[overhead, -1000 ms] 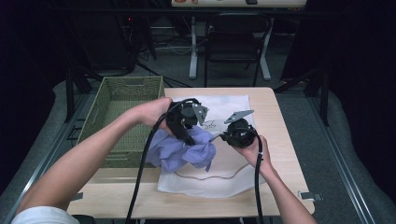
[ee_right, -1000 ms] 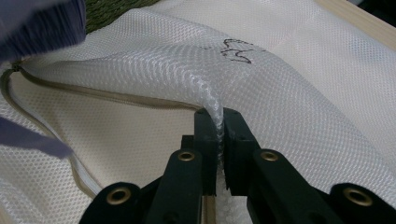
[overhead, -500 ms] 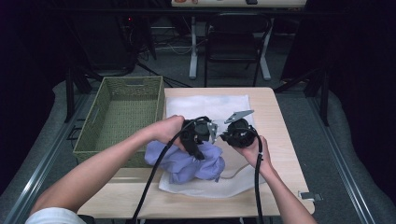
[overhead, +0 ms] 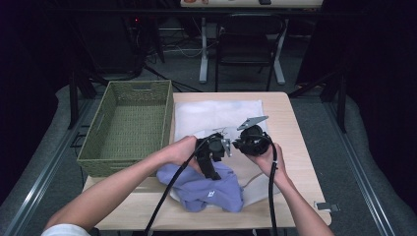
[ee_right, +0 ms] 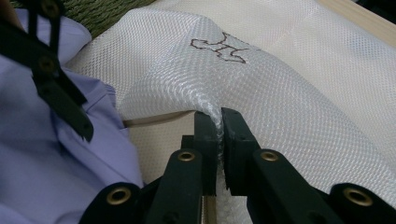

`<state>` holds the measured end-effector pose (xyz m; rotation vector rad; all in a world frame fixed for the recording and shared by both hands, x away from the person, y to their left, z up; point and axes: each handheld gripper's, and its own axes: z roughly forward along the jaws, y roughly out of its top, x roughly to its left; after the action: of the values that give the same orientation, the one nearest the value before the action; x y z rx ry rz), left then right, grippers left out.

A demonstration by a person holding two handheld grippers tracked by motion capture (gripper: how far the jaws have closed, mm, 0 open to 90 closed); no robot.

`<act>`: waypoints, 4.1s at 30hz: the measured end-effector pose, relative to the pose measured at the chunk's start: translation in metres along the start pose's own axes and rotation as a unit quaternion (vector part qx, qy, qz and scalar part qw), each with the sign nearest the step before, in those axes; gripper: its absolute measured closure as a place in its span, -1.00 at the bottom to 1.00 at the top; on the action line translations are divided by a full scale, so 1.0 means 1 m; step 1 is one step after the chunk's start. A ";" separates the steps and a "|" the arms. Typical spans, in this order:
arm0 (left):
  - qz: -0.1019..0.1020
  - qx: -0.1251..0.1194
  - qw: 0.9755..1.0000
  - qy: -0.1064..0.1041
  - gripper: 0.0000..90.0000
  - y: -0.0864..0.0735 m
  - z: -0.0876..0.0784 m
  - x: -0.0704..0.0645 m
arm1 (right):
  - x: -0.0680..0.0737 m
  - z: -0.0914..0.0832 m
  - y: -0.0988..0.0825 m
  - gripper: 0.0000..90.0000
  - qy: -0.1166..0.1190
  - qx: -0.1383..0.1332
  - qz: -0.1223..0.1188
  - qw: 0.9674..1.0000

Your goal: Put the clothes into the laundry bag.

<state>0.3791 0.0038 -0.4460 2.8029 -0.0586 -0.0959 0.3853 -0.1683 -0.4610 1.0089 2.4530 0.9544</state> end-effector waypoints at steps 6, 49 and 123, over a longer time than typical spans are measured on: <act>-0.015 -0.027 0.999 0.030 -0.38 -0.010 -0.011 -0.011 | 0.000 0.000 0.000 0.91 0.000 0.001 0.000 1.000; -0.159 -0.153 0.967 0.131 0.83 -0.026 0.043 -0.029 | 0.005 -0.012 0.004 0.91 0.004 -0.002 0.018 1.000; -0.180 -0.121 0.967 0.133 -0.48 -0.048 0.060 -0.052 | 0.007 -0.012 -0.007 0.89 0.019 0.013 0.033 0.999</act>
<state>0.3247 0.0319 -0.5148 2.5251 0.4923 0.1759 0.3712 -0.1728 -0.4575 1.0946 2.4837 0.9746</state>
